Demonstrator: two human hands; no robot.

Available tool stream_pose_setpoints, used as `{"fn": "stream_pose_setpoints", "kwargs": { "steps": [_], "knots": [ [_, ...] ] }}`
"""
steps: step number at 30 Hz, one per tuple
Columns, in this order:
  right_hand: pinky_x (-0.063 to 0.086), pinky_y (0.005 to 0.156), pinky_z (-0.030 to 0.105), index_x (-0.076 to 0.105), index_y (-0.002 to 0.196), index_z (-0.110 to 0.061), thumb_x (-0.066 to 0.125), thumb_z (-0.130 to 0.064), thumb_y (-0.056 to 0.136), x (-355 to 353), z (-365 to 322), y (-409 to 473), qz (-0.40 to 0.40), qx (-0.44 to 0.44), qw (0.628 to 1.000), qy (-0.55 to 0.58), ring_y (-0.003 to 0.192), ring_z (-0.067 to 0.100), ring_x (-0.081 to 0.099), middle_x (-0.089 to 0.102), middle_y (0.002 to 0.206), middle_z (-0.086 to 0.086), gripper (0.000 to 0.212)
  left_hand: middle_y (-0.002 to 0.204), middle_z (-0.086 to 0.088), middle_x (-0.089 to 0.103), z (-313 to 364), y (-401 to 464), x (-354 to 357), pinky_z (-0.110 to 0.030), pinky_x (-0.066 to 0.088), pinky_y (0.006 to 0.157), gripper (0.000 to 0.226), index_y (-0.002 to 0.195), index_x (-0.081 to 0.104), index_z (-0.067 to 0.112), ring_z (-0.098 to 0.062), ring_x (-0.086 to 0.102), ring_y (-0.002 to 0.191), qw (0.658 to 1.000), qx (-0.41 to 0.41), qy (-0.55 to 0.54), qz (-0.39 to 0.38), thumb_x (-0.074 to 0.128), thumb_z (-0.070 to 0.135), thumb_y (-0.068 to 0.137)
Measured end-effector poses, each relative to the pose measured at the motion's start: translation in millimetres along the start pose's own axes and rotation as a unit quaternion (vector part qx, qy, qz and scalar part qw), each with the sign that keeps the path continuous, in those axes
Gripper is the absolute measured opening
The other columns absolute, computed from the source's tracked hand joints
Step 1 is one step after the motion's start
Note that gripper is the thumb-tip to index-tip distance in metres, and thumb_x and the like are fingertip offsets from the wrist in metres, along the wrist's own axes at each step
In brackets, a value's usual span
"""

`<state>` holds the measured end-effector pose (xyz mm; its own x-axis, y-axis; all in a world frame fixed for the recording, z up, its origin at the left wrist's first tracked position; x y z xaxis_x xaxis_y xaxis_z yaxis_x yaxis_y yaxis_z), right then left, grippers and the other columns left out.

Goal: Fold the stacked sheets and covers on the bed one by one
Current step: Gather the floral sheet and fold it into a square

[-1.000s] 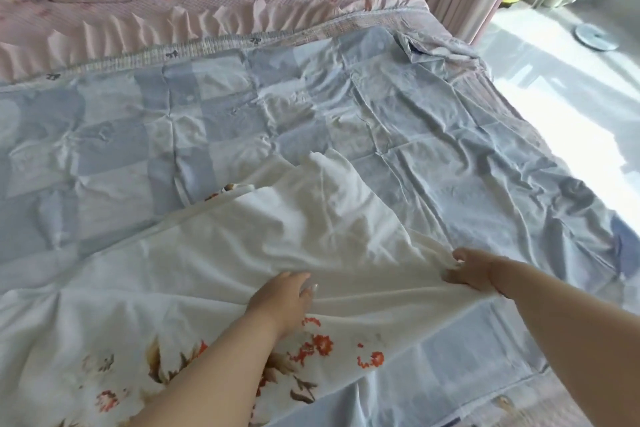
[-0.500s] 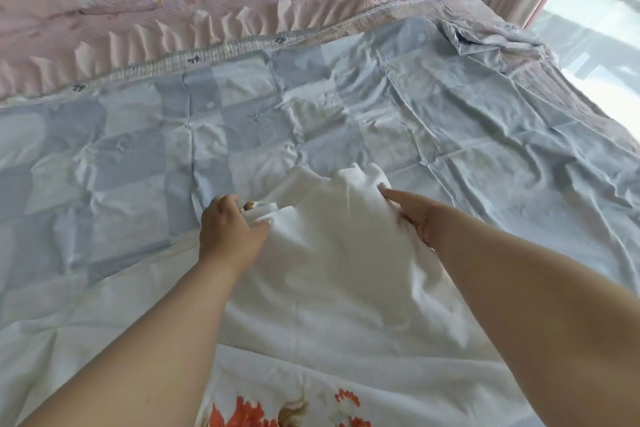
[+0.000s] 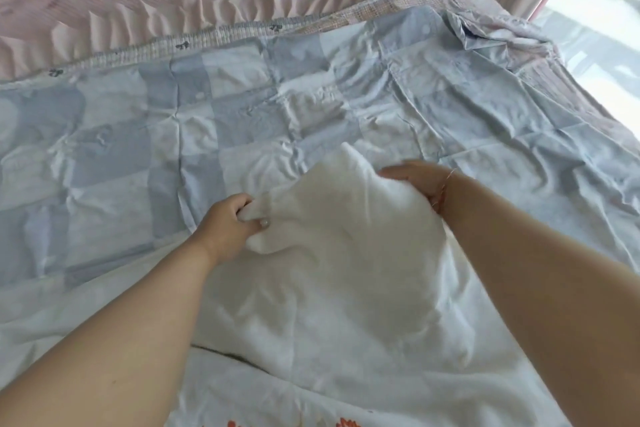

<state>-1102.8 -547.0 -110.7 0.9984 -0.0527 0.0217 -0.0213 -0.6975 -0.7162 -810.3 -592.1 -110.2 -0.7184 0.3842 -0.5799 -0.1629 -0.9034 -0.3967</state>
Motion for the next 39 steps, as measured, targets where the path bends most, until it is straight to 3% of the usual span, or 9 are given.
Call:
{"fn": "stream_pose_setpoints", "kwargs": {
  "steps": [4, 7, 12, 19, 25, 29, 34, 36, 39],
  "knots": [
    [0.038, 0.052, 0.026, 0.046, 0.072, -0.015, 0.061, -0.04, 0.087, -120, -76, -34, 0.393, -0.128, 0.897, -0.158, 0.062, 0.022, 0.05, 0.051, 0.07, 0.002, 0.032, 0.113, -0.007, 0.059, 22, 15, -20, -0.039, 0.044, 0.09, 0.032, 0.115, 0.056, 0.015, -0.031, 0.054, 0.108, 0.978, -0.01, 0.169, 0.123, 0.067, 0.025, 0.086],
    [0.04, 0.072, 0.03, 0.05, 0.095, -0.014, 0.059, -0.044, 0.088, -121, -64, -2, 0.342, -0.084, 0.896, -0.271, 0.086, 0.026, 0.053, 0.058, 0.101, 0.013, 0.032, 0.139, -0.01, 0.043, 20, 18, -7, -0.041, 0.037, 0.102, 0.059, 0.138, 0.043, 0.017, -0.032, 0.039, 0.129, 0.963, -0.035, 0.253, 0.085, 0.066, 0.032, 0.085],
    [0.043, 0.066, 0.029, 0.046, 0.126, -0.013, 0.071, -0.038, 0.08, -92, -1, 22, 0.25, 0.008, 0.924, -0.288, 0.086, 0.024, 0.053, 0.056, 0.106, 0.008, 0.058, 0.149, -0.004, 0.038, -11, 17, 19, -0.038, 0.033, 0.108, 0.076, 0.145, 0.034, 0.017, -0.027, 0.037, 0.135, 0.952, -0.037, 0.304, 0.013, 0.065, 0.047, 0.083],
    [0.035, 0.084, 0.032, 0.062, 0.096, -0.01, 0.061, -0.017, 0.083, -101, -60, -10, 0.468, -0.243, 0.768, -0.364, 0.105, 0.031, 0.049, 0.056, 0.101, 0.01, 0.014, 0.081, -0.016, 0.06, 8, 0, -11, -0.038, 0.039, 0.064, 0.019, 0.081, 0.06, 0.004, -0.037, 0.056, 0.079, 0.927, 0.133, 0.304, 0.177, 0.071, 0.019, 0.084],
    [0.031, 0.053, 0.012, 0.05, 0.074, -0.017, 0.069, -0.009, 0.08, -20, -61, -2, 0.173, -0.252, 0.887, -0.347, 0.063, 0.012, 0.04, 0.043, 0.065, -0.006, 0.021, 0.104, -0.003, 0.062, -10, -13, -3, -0.035, 0.047, 0.077, 0.03, 0.107, 0.057, 0.012, -0.028, 0.058, 0.096, 0.976, 0.081, 0.18, 0.087, 0.068, 0.014, 0.079],
    [0.043, 0.059, 0.029, 0.058, 0.073, -0.023, 0.072, -0.019, 0.076, 45, -26, -6, -0.016, -0.196, 0.942, -0.271, 0.068, 0.016, 0.052, 0.055, 0.069, -0.005, 0.015, 0.119, 0.009, 0.056, 27, -11, 9, -0.023, 0.04, 0.091, 0.06, 0.117, 0.052, 0.027, -0.008, 0.054, 0.109, 0.99, 0.047, -0.127, 0.048, 0.073, 0.049, 0.065],
    [0.038, 0.052, 0.023, 0.054, 0.066, -0.026, 0.077, -0.016, 0.072, 58, -19, -18, -0.038, -0.233, 0.96, -0.152, 0.059, 0.01, 0.046, 0.052, 0.063, -0.004, 0.026, 0.109, 0.001, 0.062, 46, -28, 30, -0.033, 0.049, 0.077, 0.058, 0.109, 0.058, 0.026, -0.019, 0.059, 0.102, 0.941, -0.07, -0.314, 0.104, 0.054, 0.072, 0.075],
    [0.038, 0.054, 0.022, 0.056, 0.068, -0.025, 0.076, -0.02, 0.069, 88, 3, -32, -0.121, -0.217, 0.938, -0.24, 0.061, 0.007, 0.045, 0.051, 0.065, -0.005, 0.021, 0.108, -0.002, 0.068, 38, -39, 77, -0.034, 0.054, 0.062, 0.055, 0.118, 0.056, 0.03, -0.023, 0.066, 0.096, 0.906, -0.162, -0.391, -0.007, 0.069, 0.057, 0.073],
    [0.045, 0.058, 0.021, 0.064, 0.076, -0.018, 0.068, -0.013, 0.078, 80, 4, -37, -0.162, -0.182, 0.955, -0.167, 0.061, 0.01, 0.055, 0.062, 0.072, 0.002, 0.007, 0.112, 0.005, 0.071, 36, -53, 99, -0.042, 0.06, 0.073, 0.079, 0.134, 0.048, 0.038, -0.018, 0.071, 0.095, 0.902, -0.139, -0.404, -0.056, 0.076, 0.001, 0.07]
  ]
}}
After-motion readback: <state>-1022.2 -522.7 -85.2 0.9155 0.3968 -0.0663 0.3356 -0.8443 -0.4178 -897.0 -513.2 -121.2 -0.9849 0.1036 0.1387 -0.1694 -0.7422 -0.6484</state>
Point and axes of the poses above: each hand's wrist, its own y-axis towards the middle knuckle, its own x-axis out of the palm, z = x × y, the point moved 10 cm from there along y, towards the middle knuckle
